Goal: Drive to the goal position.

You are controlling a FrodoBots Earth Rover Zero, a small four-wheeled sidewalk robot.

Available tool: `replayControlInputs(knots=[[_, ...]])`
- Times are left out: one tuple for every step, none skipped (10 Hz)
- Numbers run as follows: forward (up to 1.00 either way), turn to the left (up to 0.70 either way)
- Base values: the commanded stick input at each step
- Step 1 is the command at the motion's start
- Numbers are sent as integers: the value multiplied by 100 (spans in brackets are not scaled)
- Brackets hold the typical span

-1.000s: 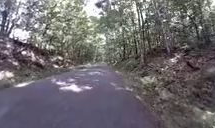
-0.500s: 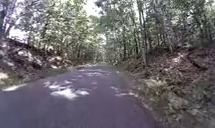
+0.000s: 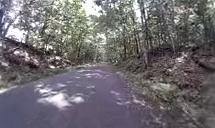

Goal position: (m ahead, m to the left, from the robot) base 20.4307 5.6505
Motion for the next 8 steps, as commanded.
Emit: replayControlInputs(knots=[[70,0],[70,0],[70,0],[70,0],[70,0],[70,0],[70,0],[70,0]])
